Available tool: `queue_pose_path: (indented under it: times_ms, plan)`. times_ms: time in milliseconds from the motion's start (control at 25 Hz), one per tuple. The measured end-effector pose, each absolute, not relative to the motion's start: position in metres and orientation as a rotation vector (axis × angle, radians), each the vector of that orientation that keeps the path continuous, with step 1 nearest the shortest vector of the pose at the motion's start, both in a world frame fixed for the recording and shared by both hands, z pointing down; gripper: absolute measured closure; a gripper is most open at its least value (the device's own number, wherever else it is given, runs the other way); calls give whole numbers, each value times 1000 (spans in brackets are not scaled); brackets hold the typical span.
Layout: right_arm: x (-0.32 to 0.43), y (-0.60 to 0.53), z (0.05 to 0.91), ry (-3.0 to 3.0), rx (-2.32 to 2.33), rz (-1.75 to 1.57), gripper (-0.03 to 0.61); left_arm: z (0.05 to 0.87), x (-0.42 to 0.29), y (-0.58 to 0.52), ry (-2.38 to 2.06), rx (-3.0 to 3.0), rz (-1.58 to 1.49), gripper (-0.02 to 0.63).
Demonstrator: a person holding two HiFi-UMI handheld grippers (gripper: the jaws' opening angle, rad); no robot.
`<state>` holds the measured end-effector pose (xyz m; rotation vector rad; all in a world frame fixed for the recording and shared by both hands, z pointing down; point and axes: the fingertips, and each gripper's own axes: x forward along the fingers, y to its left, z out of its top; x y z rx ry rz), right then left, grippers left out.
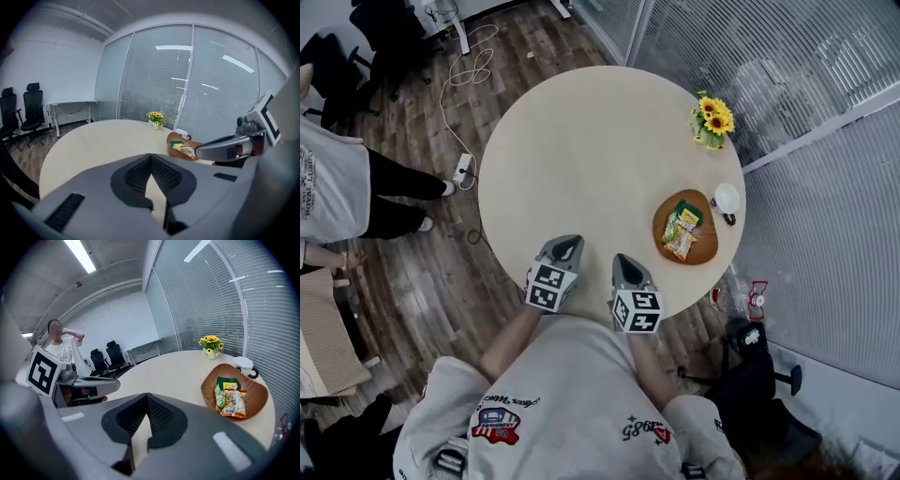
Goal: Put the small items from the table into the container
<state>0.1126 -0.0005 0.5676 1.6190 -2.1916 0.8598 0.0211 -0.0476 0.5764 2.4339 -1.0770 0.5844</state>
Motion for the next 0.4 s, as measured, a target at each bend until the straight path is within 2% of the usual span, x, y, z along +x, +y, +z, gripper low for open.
queue_pose_path:
  times_ms: [400]
  plan:
    - [107, -2, 568, -2187, 1607, 850, 577, 578, 18, -49, -1071, 2436, 599, 607]
